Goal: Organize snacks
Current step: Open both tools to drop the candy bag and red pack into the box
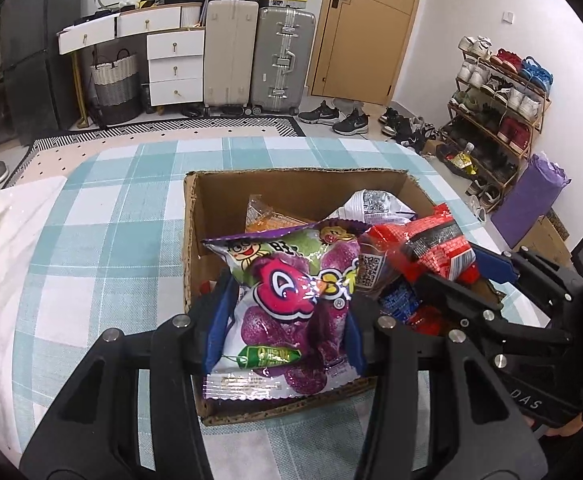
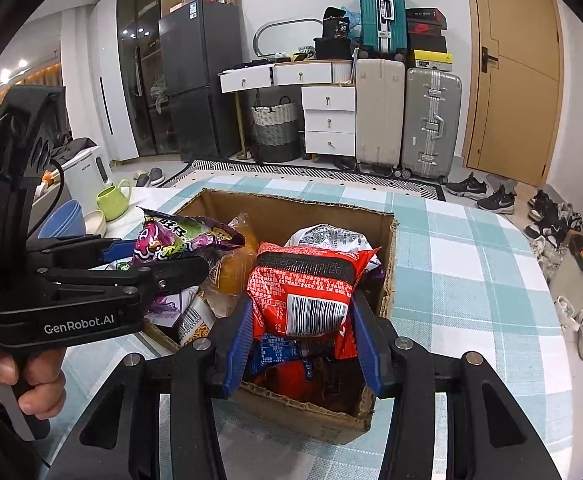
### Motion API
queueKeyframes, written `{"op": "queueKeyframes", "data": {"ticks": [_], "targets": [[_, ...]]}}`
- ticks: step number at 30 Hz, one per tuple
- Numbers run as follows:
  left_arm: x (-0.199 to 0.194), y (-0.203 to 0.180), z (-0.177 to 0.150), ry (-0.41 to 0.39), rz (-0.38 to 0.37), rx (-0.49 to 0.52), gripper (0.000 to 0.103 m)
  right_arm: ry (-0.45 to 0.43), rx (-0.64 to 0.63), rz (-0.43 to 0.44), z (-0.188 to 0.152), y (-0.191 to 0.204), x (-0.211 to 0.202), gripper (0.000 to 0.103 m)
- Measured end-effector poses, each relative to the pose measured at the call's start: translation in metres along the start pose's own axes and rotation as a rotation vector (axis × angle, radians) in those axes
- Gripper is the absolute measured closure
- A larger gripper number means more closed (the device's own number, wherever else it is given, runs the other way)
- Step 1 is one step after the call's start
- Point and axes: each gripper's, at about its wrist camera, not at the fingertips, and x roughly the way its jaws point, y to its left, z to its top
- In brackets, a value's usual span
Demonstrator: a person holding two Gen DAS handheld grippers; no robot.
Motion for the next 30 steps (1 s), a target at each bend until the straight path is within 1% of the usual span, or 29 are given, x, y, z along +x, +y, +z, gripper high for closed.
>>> {"op": "queueKeyframes", "data": {"ticks": [4,6,8,9,11,12,13,14,15,16,17,18,19,20,21,30], "targets": [[-0.002,-0.005,-0.002,0.004,0.006,0.015,0.058,-0.002,-0.005,0.009,0.000,0.001,-0.003,0.052],[-0.003,-0.005,-0.003,0.003,0.002,0.013,0.058,-0.019,-0.009,0.008,-0.001,0.002,-0.008,0.048],[-0.007,-0.006,-0.003,-0.002,0.006,0.020,0.058,-0.034,-0.010,0.015,-0.002,0.001,-0.015,0.038],[-0.009,-0.006,-0.003,-0.003,0.011,0.027,0.058,-0.037,-0.012,0.019,-0.003,0.002,-0.017,0.036],[-0.014,-0.007,-0.003,-0.012,0.028,0.037,0.055,-0.048,-0.021,0.012,-0.004,0.002,-0.023,0.023],[-0.018,-0.007,-0.003,-0.021,0.031,0.035,0.049,-0.060,-0.025,0.000,-0.005,0.002,-0.027,0.021],[-0.021,-0.005,-0.003,-0.028,0.027,0.031,0.039,-0.066,-0.023,-0.002,-0.006,0.002,-0.031,0.016],[-0.026,-0.004,-0.004,-0.039,0.010,0.023,0.036,-0.069,-0.015,-0.004,-0.007,0.001,-0.034,0.014],[-0.031,-0.002,-0.005,-0.047,-0.009,0.016,0.029,-0.069,-0.008,-0.006,-0.008,0.000,-0.037,0.013],[-0.036,-0.002,-0.006,-0.054,-0.017,0.012,0.020,-0.069,-0.003,-0.008,-0.009,-0.001,-0.040,0.009],[-0.041,-0.002,-0.008,-0.067,-0.010,0.014,0.019,-0.071,0.002,-0.009,-0.010,-0.001,-0.043,0.005],[-0.046,-0.002,-0.010,-0.078,0.003,0.020,0.018,-0.074,0.007,-0.008,-0.012,-0.002,-0.047,0.004],[-0.051,-0.002,-0.012,-0.083,0.011,0.023,0.014,-0.079,0.015,-0.007,-0.014,-0.003,-0.051,0.001],[-0.054,-0.002,-0.014,-0.085,0.015,0.023,0.010,-0.087,0.023,-0.002,-0.017,-0.004,-0.056,0.001],[-0.059,-0.001,-0.017,-0.093,0.016,0.021,0.001,-0.095,0.026,0.006,-0.019,-0.004,-0.061,0.001],[-0.101,0.000,-0.050,-0.164,0.041,0.018,0.001,-0.181,0.040,0.037,-0.044,-0.002,-0.096,0.001]]}}
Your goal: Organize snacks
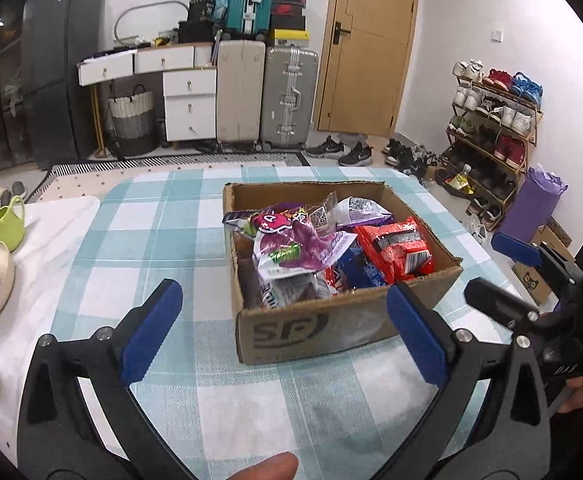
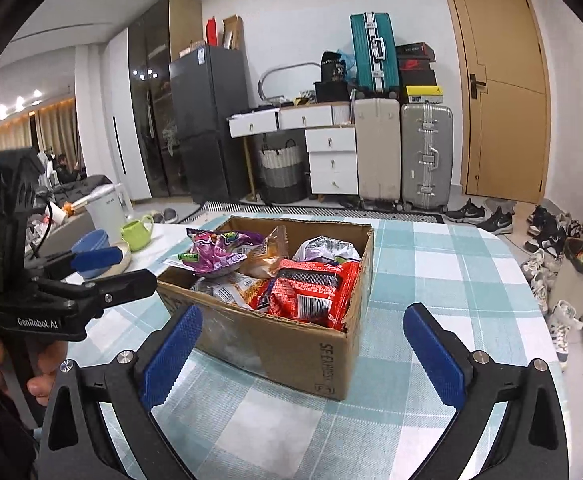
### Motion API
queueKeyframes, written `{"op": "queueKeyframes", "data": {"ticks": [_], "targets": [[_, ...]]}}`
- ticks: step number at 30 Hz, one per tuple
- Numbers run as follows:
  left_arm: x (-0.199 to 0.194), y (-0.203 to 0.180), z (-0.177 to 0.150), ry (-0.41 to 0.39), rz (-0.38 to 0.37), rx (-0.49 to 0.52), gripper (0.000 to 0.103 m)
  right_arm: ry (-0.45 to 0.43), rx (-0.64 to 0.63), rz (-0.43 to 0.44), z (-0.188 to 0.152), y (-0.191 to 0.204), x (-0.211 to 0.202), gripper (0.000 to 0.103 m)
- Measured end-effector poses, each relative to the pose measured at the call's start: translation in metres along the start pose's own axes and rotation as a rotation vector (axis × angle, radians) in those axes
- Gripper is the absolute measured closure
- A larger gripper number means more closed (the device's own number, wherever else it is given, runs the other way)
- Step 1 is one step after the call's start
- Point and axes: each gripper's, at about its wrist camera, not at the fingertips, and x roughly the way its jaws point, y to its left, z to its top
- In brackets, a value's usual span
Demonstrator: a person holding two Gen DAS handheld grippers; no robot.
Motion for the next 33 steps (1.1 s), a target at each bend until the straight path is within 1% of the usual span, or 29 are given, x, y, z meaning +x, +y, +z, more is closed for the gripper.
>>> {"op": "queueKeyframes", "data": {"ticks": [2,5,8,11,16,19,23,25,30,33], "targets": [[-0.010,0.000,-0.010,-0.031,0.005,-0.004,0.001,-0.011,0.002,0.006,-0.003,0.001,-0.004,0.001],[-0.020,-0.001,-0.024,-0.054,0.008,-0.007,0.001,-0.033,0.004,0.018,-0.010,0.002,-0.011,0.001],[-0.022,0.001,-0.034,-0.064,0.032,-0.007,0.001,-0.058,0.001,0.030,-0.019,0.006,-0.016,0.001],[-0.024,0.003,-0.046,-0.083,0.033,-0.017,0.001,-0.069,0.002,0.042,-0.027,0.007,-0.014,0.001],[-0.024,0.006,-0.064,-0.142,0.052,-0.027,0.001,-0.110,-0.028,0.049,-0.036,0.014,-0.013,0.001],[-0.020,0.007,-0.069,-0.159,0.061,-0.021,0.001,-0.136,-0.043,0.048,-0.037,0.017,-0.013,0.001],[-0.014,0.006,-0.073,-0.171,0.081,-0.017,0.001,-0.161,-0.028,0.049,-0.039,0.016,-0.013,0.000],[-0.010,0.005,-0.075,-0.172,0.077,-0.019,0.001,-0.168,-0.036,0.029,-0.041,0.015,-0.012,0.000],[-0.002,0.001,-0.078,-0.184,0.079,-0.008,0.001,-0.158,-0.045,0.012,-0.045,0.013,-0.005,0.000],[0.001,0.000,-0.079,-0.191,0.081,-0.005,0.001,-0.159,-0.049,0.018,-0.045,0.014,-0.004,0.000]]}}
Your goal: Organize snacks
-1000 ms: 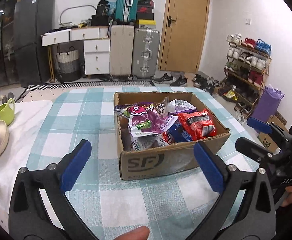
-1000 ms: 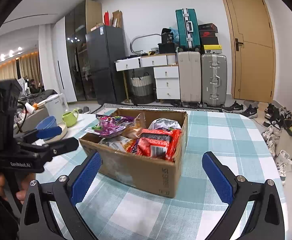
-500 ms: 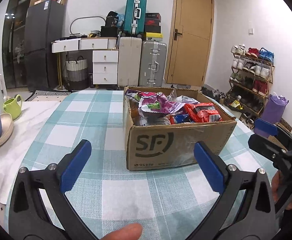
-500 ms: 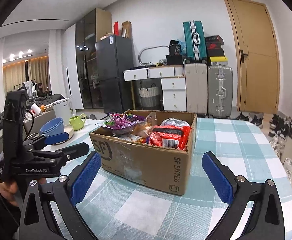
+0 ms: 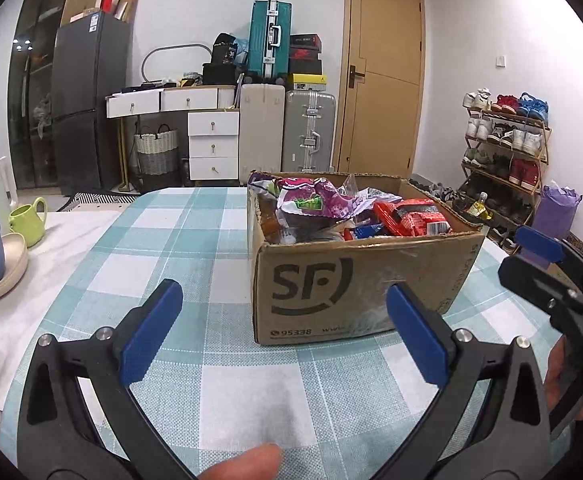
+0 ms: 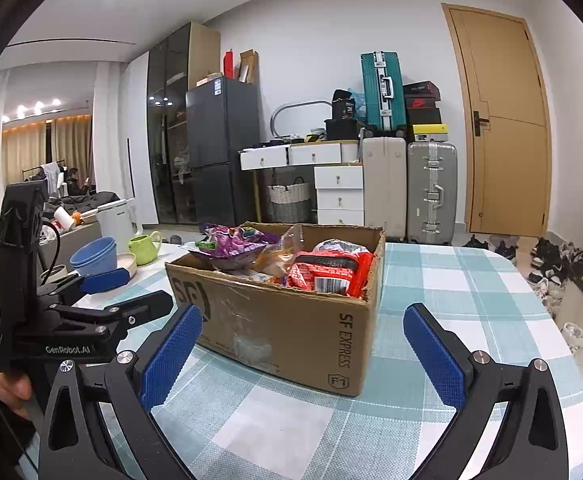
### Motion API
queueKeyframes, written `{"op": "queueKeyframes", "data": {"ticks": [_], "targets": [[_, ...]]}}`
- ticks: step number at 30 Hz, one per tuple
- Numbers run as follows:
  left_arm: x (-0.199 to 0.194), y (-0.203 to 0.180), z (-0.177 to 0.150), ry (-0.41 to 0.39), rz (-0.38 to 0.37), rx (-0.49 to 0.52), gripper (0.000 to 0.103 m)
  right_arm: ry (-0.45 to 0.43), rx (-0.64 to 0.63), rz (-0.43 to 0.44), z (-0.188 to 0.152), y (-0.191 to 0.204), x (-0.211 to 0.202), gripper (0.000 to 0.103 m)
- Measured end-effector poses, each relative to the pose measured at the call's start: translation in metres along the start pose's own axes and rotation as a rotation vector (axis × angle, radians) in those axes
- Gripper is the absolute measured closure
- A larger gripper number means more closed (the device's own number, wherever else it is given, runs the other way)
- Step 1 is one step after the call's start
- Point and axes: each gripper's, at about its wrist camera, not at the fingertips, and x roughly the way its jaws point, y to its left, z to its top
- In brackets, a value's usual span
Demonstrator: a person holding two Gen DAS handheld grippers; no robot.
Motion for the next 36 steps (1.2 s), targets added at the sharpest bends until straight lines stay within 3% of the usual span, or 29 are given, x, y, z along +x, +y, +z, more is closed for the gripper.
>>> {"op": "queueKeyframes", "data": {"ticks": [10,36], "targets": [[0.005,0.006,0.002,-0.009,0.004,-0.024,0.001,-0.008,-0.059,-0.005,-0.002,0.012,0.003,0.000],[0.005,0.005,-0.003,-0.015,0.012,-0.022,0.001,-0.007,-0.029,0.003,-0.002,0.003,0.000,0.000]]}}
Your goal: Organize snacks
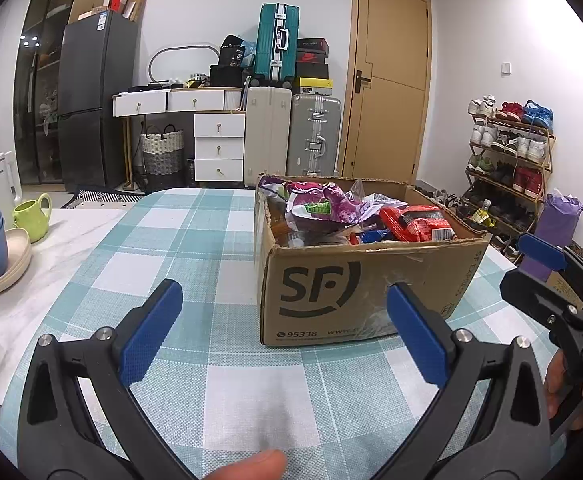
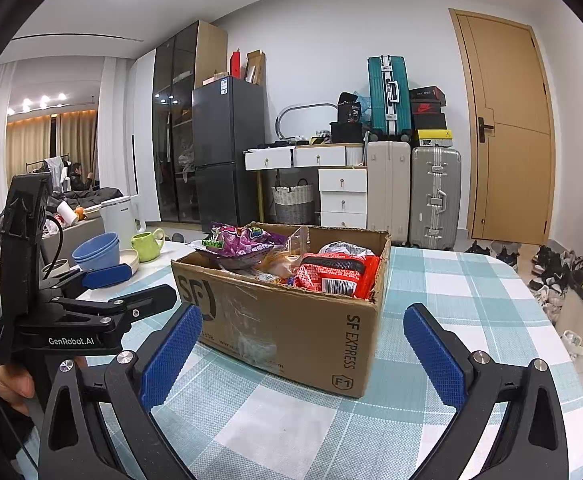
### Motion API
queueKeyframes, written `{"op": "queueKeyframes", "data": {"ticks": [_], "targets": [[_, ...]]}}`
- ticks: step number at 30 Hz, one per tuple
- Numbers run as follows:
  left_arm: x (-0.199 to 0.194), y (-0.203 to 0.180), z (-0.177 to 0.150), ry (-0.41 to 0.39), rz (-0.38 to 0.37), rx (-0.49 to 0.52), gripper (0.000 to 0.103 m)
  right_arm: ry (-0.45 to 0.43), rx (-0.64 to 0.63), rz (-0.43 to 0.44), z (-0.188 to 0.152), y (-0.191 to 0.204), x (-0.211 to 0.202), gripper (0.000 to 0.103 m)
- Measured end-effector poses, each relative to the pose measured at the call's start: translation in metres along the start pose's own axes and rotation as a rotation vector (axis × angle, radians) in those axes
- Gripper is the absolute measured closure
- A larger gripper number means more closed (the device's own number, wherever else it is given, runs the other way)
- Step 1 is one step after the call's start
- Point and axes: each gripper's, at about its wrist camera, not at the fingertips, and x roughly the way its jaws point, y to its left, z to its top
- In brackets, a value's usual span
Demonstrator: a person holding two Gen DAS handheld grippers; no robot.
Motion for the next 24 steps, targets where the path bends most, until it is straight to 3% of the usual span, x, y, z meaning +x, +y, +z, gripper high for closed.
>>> {"op": "queueKeyframes", "data": {"ticks": [24], "targets": [[-0.0002,-0.0001,-0.0007,-0.001,0.000,0.001,0.001,-0.001,0.000,0.000,-0.0002,-0.0004,-0.0001,0.000]]}}
